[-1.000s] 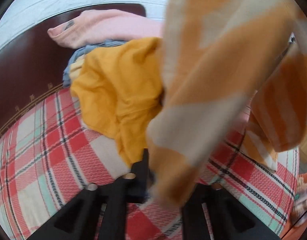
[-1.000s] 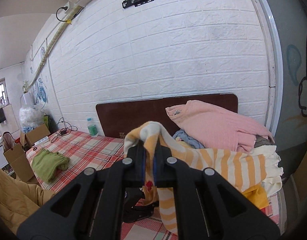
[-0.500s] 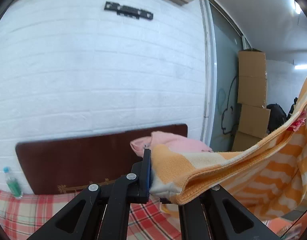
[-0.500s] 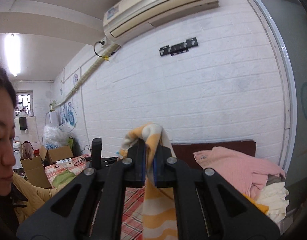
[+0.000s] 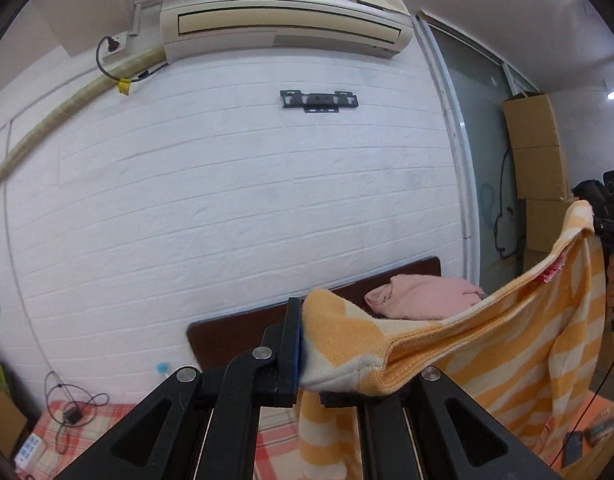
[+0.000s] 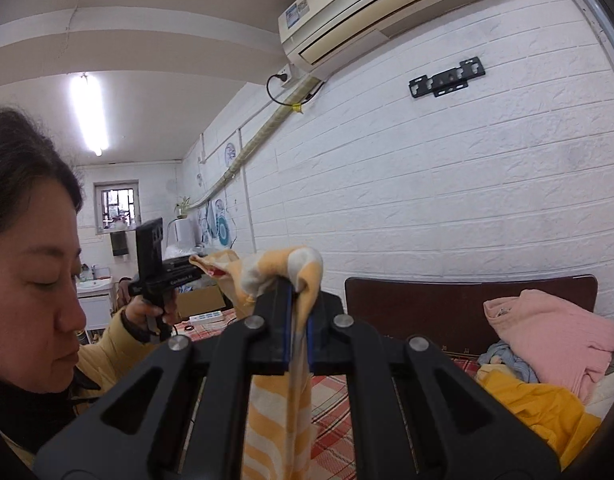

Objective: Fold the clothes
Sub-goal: 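Raise the sweater with both grippers to shake it out, then lay the striped sweater flat on the bed and open both grippers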

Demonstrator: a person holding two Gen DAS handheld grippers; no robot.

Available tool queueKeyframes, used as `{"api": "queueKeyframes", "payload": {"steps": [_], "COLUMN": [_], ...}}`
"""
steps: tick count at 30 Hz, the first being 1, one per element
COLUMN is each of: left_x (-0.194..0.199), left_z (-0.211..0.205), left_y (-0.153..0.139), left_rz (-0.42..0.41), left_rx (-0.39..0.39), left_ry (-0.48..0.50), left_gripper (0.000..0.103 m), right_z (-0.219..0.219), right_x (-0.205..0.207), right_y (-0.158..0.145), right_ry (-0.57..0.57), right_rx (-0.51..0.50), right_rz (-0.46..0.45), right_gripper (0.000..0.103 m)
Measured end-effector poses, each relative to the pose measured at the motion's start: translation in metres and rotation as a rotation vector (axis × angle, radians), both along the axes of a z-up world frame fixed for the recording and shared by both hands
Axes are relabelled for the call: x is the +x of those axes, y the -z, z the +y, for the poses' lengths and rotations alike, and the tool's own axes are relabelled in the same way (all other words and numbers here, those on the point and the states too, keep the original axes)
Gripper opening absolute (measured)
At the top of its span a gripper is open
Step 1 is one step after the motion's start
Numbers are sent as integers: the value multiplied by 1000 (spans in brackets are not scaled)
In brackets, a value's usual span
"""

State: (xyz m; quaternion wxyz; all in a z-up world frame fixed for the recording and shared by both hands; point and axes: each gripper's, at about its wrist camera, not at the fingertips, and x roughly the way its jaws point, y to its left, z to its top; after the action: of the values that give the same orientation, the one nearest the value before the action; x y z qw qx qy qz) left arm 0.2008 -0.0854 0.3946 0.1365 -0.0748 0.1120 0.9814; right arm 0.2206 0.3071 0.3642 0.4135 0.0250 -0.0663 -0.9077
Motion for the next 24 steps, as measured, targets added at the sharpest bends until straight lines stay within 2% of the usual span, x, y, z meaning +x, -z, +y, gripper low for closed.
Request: {"api": "queueKeyframes", "payload": {"steps": [2,5,7,10,13,16,19,21,24], "left_x": [-3,-41,-84,-158,-214,-252,-274,-285,-303], "left_z": [2,0,-8,-23,-31,-29,-30,-37,-42], "left_y": [3,24,52,115,191,256,297,305,301], "left_rz": [-12,-96,-192,-379,-561,-690,-764,-799,-828], "left_rx": [-44,-69,-59,-56,-38,-67,-87,-62,-46], "left_ry": [-29,-68,-111,-166,-191,-215,-220,-224,-230], "left_gripper": [6,6,6,6,6,6,6,6,6], "right_z": [-8,-18,-26,-43,-66,-80,-87,-91,-90], "right_x": [-15,-63,-103,-173,-236,-279,-310,-330,-351], "right_y": [9,31,54,102,165,226,267,294,309], "right_ry": [-7,16,31,60,89,119,142,157,183], "right_rx": [5,24,49,113,214,281,307,325,332], "right_rz": [-26,-121,-210,-385,-554,-691,-783,-844,-886], "right_gripper": [7,7,7,7,7,7,7,7,7]}}
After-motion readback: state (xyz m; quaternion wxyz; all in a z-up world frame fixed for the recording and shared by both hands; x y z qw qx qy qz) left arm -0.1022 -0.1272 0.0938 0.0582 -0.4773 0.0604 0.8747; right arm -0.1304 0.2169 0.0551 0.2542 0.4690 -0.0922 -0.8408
